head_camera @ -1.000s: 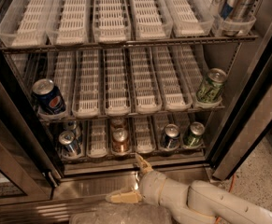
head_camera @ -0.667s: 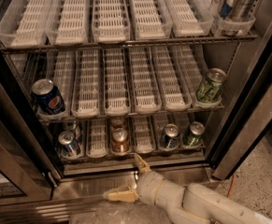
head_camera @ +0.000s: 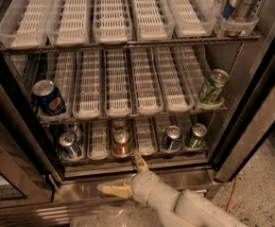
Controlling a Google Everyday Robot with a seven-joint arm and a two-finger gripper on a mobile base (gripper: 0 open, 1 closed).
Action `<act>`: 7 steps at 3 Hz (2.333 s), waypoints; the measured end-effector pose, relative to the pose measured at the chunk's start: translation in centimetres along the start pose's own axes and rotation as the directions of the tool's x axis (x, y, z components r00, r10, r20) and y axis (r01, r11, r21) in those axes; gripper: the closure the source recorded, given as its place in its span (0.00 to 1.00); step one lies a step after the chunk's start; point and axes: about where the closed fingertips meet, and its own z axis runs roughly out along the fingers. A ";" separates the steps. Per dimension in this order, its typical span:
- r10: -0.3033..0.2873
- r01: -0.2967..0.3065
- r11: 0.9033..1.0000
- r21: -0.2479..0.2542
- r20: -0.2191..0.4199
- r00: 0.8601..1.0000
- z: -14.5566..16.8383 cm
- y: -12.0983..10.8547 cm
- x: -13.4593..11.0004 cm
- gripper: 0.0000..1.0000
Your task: Pick orange can from bottom shelf of fridge
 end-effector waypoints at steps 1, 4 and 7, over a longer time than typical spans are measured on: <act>-0.006 0.005 1.000 0.022 0.010 1.000 0.2 -0.2 -0.1 0.00; -0.005 0.003 0.997 0.081 0.027 1.000 1.2 -1.1 -0.5 0.00; -0.033 0.026 0.983 0.182 0.034 0.999 4.3 -2.9 0.3 0.00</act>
Offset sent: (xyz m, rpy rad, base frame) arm 0.0168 0.0005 0.0065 -0.0033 -0.0751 -0.1478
